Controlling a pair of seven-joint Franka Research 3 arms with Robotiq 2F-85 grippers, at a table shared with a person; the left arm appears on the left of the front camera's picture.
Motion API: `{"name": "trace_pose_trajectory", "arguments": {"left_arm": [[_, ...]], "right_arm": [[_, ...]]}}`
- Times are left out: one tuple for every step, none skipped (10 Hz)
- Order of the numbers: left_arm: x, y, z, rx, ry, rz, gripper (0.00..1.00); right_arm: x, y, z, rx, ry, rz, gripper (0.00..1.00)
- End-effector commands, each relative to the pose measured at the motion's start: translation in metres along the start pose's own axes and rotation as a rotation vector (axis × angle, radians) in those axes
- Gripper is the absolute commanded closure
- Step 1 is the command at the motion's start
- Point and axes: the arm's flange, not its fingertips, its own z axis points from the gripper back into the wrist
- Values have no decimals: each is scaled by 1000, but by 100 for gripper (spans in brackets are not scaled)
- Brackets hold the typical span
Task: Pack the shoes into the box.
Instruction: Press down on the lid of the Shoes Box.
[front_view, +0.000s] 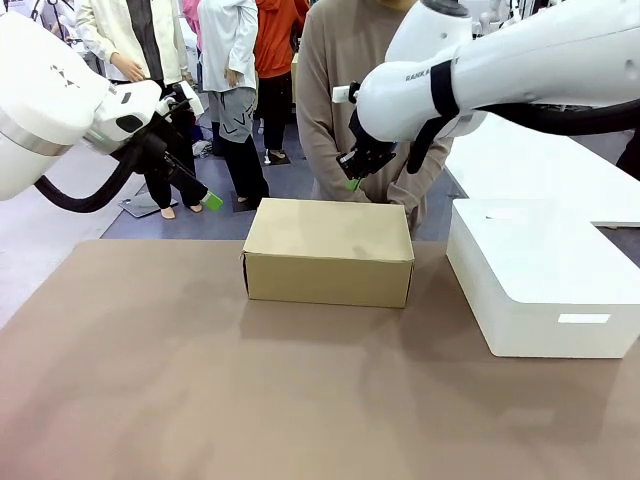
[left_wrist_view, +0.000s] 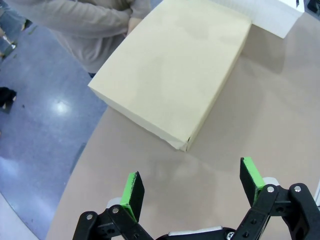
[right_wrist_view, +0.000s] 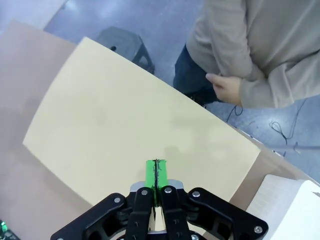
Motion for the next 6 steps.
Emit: {"name": "trace_pose_trajectory", "arguments": {"left_arm": [[-1,1,1,9,-2,-7,0],[-1,1,1,9,-2,-7,0],[-1,1,1,9,-2,-7,0],[-1,1,1,9,-2,-7,0],[-1,1,1,9,-2,-7,0],[-1,1,1,9,-2,-7,0]], "right_arm": [[15,3,-7,-25,37,-35,100],[15,0,-10,-40,40,-42,100],[10,-3,-6,-47,39,-22,100],[5,-3,-13,-6,31,-18,100],[5,-3,-13,-6,31,-18,100],[5,-3,-13,-6,31,-18,100]]}}
